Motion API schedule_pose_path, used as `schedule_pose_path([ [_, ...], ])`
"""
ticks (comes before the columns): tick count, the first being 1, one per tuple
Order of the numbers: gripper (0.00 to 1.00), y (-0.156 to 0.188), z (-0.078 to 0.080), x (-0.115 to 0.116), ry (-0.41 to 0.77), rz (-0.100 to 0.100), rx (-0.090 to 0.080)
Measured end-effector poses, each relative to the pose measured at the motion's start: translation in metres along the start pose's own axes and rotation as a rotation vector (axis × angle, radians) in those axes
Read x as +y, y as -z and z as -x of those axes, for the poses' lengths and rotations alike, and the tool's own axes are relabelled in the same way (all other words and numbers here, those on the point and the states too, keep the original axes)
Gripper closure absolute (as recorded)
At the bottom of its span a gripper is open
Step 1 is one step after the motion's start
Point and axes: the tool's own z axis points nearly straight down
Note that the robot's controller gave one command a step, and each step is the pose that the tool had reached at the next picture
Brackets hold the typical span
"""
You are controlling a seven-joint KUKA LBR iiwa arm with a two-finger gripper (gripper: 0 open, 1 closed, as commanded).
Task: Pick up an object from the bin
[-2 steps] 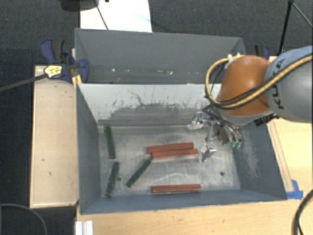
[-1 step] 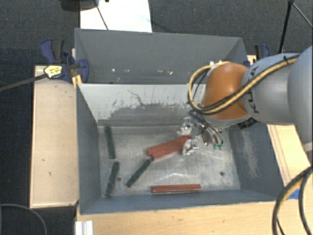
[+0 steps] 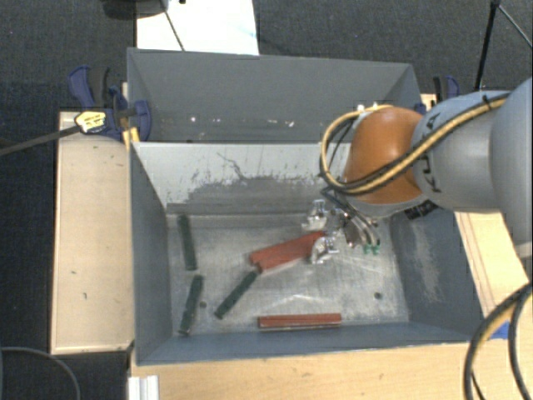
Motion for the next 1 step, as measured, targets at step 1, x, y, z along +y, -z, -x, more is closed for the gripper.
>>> schedule_pose_path([
  [1,1.00,0.1257,-0.0107,0.0108,0.069,0.001,0.015],
])
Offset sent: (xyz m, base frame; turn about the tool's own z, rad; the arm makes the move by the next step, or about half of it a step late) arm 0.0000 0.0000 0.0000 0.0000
